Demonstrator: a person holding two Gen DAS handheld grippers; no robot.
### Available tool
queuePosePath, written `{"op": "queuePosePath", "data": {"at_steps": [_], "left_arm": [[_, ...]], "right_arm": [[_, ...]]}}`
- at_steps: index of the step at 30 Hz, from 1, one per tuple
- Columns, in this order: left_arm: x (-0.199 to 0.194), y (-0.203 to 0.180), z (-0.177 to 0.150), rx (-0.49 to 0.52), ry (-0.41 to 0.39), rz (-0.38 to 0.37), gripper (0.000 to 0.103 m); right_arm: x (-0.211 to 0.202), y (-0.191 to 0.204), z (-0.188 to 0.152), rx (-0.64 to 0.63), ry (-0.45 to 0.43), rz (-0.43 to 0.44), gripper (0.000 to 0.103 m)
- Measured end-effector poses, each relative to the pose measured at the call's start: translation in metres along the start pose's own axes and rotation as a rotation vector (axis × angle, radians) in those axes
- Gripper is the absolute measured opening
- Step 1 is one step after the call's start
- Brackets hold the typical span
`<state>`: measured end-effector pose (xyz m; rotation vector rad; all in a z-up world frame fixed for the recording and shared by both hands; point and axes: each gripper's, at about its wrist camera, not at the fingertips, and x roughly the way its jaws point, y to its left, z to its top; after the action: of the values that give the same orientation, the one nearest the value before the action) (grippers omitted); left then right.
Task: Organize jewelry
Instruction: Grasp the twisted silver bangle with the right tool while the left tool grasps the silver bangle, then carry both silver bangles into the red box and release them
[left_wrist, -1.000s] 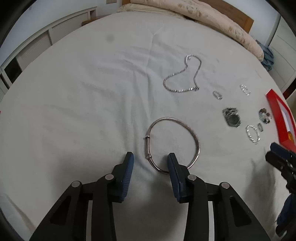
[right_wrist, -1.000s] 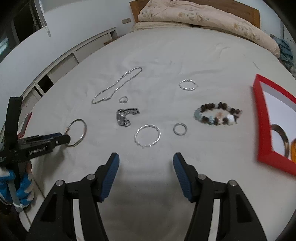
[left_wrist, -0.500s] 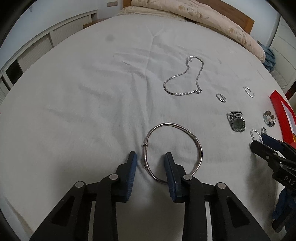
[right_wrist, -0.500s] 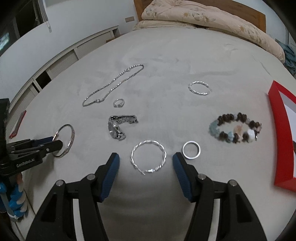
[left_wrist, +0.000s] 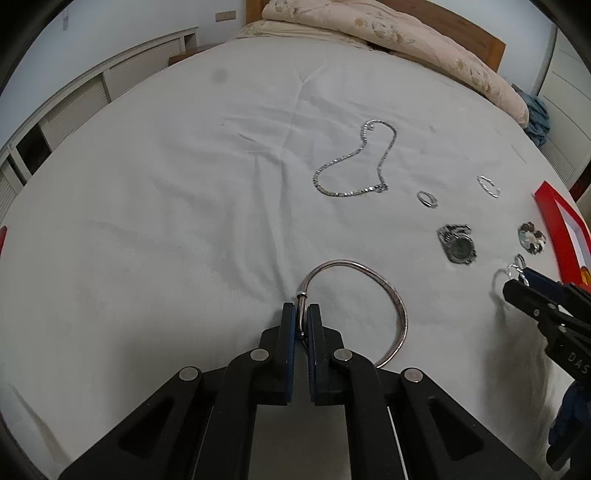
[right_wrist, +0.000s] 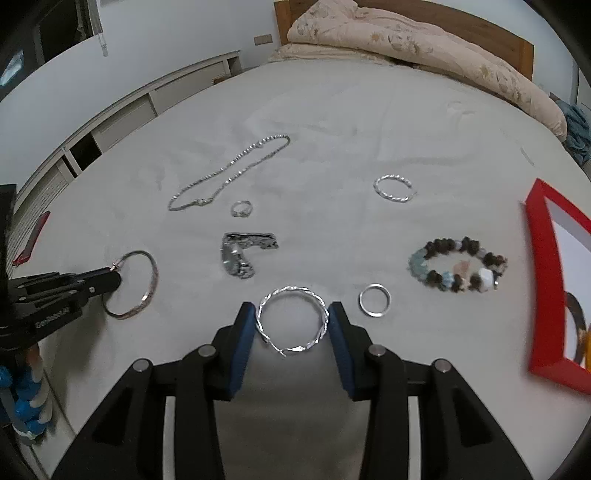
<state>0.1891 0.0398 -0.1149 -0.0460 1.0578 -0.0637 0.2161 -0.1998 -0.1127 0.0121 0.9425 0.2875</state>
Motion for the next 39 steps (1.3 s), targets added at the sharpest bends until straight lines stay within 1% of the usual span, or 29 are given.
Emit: {"op": "queuePosePath", "data": {"at_steps": [3, 12, 18, 24, 30, 35, 39], "left_arm": [[-0.011, -0.005, -0.003, 0.021, -0.008, 0.010, 0.006], [-0.053, -0.017, -0.017, 0.069, -0.044, 0.023, 0.006], [-0.082, -0.028, -0.028, 0.101, -0.073, 0.022, 0.006], [-0.112, -0.048, -0.038, 0.144, -0.107, 0.007, 0.006], [-0.128, -0.089, -0.033, 0.209, -0.135, -0.032, 0.006], [-0.129, -0.136, -0.021, 0.270, -0.143, -0.086, 0.006], [-0.120, -0.180, -0.005, 0.317, -0.143, -0.138, 0.006]], "right_arm": [[-0.014, 0.002, -0.002, 0.007, -0.012, 0.002, 0.038], [-0.076, 0.006, -0.022, 0.039, -0.053, -0.004, 0.038], [-0.120, 0.007, -0.042, 0.059, -0.087, -0.013, 0.038], [-0.156, 0.000, -0.060, 0.087, -0.131, -0.026, 0.038], [-0.185, -0.024, -0.075, 0.131, -0.176, -0.058, 0.038], [-0.204, -0.060, -0.081, 0.173, -0.204, -0.103, 0.038], [-0.212, -0.102, -0.080, 0.205, -0.209, -0.153, 0.038]]}}
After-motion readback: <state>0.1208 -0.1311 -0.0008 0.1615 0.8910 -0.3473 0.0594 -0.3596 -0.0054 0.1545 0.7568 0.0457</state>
